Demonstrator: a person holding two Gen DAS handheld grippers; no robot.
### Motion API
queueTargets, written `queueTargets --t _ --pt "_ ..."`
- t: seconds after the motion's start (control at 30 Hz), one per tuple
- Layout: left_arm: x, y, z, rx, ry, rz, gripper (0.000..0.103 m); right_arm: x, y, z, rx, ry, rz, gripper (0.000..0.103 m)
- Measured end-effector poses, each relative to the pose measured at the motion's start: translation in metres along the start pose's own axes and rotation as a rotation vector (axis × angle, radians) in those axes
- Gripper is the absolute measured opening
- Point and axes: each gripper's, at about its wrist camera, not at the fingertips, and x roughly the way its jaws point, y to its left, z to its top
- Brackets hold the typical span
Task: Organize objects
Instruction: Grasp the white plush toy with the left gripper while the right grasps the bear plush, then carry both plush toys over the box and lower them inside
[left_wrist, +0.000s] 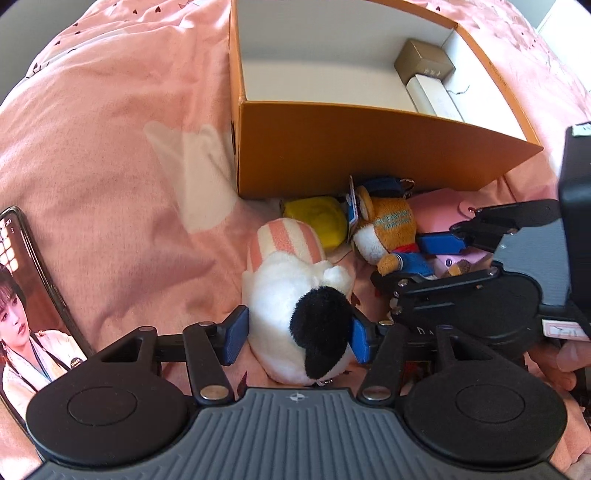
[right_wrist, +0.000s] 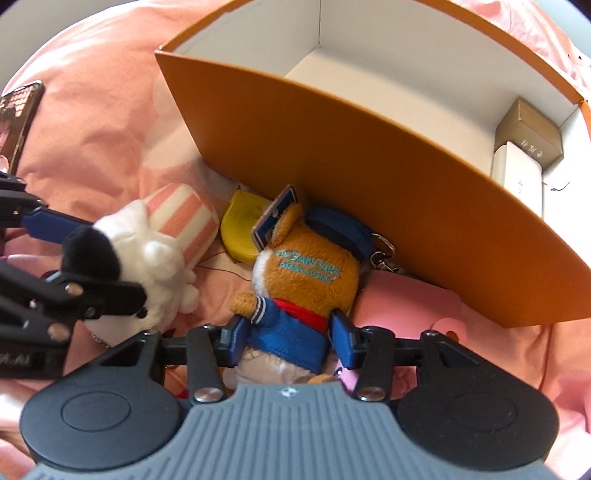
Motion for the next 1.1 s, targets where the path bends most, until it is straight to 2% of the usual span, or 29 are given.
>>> queueTargets --t 0.1,0.2,0.47,0.73,0.8,0.87,0.93,1.1 --pt "-0.002 -0.002 -0.003 0.016 -0.005 -0.001 0.059 0.003 -0.005 0.000 0.016 -0.003 0.006 0.046" --pt "-0.006 -0.004 -0.008 0.026 -0.042 -0.011 0.056 -0.002 -0.014 -0.002 0.044 -0.014 0.029 0.041" --pt "-0.037 -0.009 -0.013 0.043 -0.154 -0.048 0.054 -0.041 -0.036 -0.008 0.107 -0.096 0.090 0.037" --pt "-0.092 -0.007 -0.004 0.032 -0.302 -0.147 0.054 -0.101 -0.071 -0.014 0.236 -0.227 0.259 0.037" --pt "-0.105 -0.010 0.004 0.042 -0.348 -0.169 0.054 -0.119 -0.066 -0.014 0.249 -0.263 0.287 0.036" --pt "-0.117 -0.013 0.013 0.053 -0.397 -0.184 0.054 -0.136 -0.068 -0.009 0.249 -0.311 0.285 0.036" --pt "-0.126 -0.017 0.024 0.068 -0.446 -0.197 0.054 -0.155 -0.061 0.010 0.238 -0.367 0.256 0.036" --pt "-0.133 -0.025 0.060 0.079 -0.536 -0.208 0.054 -0.178 -0.084 0.036 0.249 -0.454 0.222 0.036"
